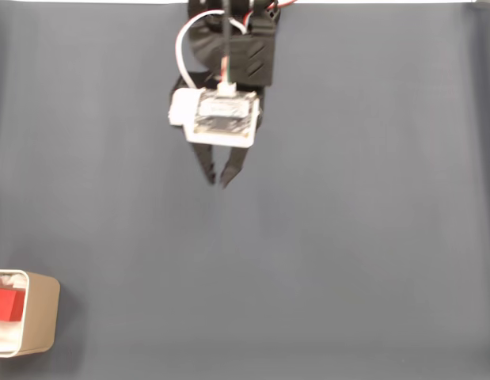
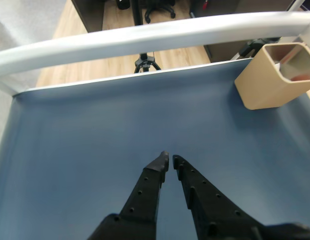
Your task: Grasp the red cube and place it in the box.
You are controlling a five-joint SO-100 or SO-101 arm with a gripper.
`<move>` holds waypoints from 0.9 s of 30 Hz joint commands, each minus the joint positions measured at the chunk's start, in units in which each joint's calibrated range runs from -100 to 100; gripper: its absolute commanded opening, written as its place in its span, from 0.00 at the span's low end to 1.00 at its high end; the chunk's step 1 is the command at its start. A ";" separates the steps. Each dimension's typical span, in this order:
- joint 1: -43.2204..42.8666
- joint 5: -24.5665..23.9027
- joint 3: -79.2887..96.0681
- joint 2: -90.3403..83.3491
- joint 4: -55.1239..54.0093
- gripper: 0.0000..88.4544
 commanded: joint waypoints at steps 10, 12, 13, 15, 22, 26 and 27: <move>-2.29 0.39 28.45 -25.77 -0.61 0.00; -2.36 0.54 32.55 -29.06 -0.20 0.00; -2.50 0.59 34.65 -30.96 0.21 0.00; -2.64 0.83 38.57 -34.43 1.03 0.00; -3.00 1.37 49.16 -45.09 6.52 0.00; -2.85 1.32 51.99 -48.99 10.21 0.00; -3.14 1.03 52.08 -49.42 11.36 0.00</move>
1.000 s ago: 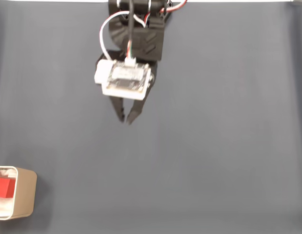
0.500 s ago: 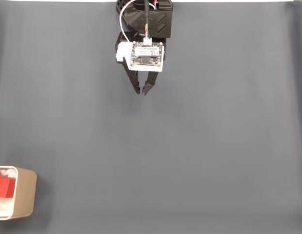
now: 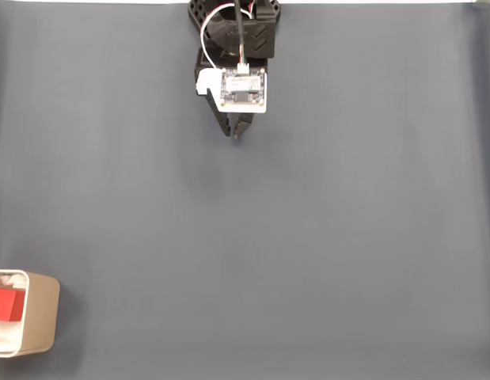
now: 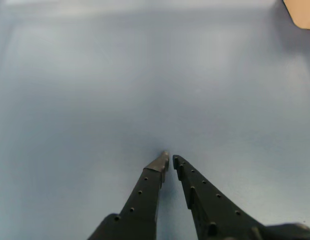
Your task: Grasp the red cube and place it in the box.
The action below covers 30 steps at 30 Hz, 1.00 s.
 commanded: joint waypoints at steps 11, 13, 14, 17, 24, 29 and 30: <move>-1.11 -1.66 1.35 -5.82 12.44 0.00; -1.11 -1.71 1.35 -5.82 13.50 0.00; -1.11 -1.76 1.35 -5.82 14.08 0.00; -1.11 -1.66 1.35 -5.82 16.70 0.00; -1.18 -1.51 1.35 -5.82 19.32 0.00; -1.33 -1.07 1.35 -5.82 19.57 0.00; -1.25 -0.83 1.35 -5.82 19.57 0.00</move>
